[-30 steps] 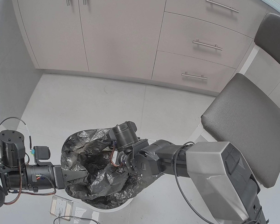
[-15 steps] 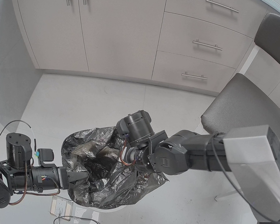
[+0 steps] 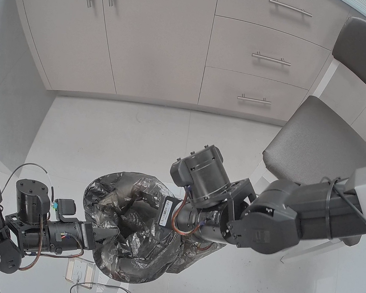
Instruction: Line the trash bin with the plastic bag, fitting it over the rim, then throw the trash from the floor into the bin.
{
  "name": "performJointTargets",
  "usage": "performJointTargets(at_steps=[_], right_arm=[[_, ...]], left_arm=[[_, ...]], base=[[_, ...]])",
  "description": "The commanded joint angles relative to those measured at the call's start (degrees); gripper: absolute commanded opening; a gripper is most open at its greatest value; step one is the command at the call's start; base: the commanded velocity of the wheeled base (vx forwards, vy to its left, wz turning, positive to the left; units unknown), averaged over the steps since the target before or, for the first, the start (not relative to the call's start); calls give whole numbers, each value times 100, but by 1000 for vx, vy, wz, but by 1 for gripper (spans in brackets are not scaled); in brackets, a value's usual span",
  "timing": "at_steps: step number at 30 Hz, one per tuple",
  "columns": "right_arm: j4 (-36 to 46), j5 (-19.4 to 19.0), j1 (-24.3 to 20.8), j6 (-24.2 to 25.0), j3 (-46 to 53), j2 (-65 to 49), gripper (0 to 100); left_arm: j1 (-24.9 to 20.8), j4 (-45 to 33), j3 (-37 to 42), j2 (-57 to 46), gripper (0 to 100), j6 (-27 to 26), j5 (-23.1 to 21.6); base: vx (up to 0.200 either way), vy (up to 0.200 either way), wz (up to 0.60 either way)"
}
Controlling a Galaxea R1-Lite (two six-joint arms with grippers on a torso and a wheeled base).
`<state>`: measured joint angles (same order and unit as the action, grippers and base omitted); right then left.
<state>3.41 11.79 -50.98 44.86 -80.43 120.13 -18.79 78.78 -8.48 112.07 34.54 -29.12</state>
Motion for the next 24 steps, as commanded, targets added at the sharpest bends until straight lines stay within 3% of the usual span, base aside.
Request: performJointTargets(at_steps=[1, 2, 3, 5, 10, 14, 23, 24], right_arm=[[-596, -238, -246, -48, 722, -174, 0], [-596, -238, -246, -48, 722, -174, 0], [-965, -643, -334, -197, 1100, -200, 0], [-1440, -871, -351, -487, 1399, -191, 0], [-1800, -942, -351, -566, 1680, -191, 0], [-1809, -1249, -360, -839, 1917, -288, 0], [-1809, -1249, -342, -927, 1891, -297, 0], [-1809, -1249, -342, -927, 1891, -297, 0]], left_arm=[[-2, 33, -22, 149, 0, 1, 21], [-2, 33, -22, 149, 0, 1, 21], [-2, 41, -13, 210, 0, 1, 12], [15, 50, -22, 272, 0, 1, 21], [24, 50, -30, 298, 0, 1, 21], [-2, 33, -13, 316, 0, 1, 12], [-2, 41, 22, 298, 0, -26, 12], [-2, 41, 22, 298, 100, -26, 12]], base=[[0, 0, 0], [0, 0, 0], [0, 0, 0], [0, 0, 0], [0, 0, 0], [0, 0, 0], [0, 0, 0], [0, 0, 0]])
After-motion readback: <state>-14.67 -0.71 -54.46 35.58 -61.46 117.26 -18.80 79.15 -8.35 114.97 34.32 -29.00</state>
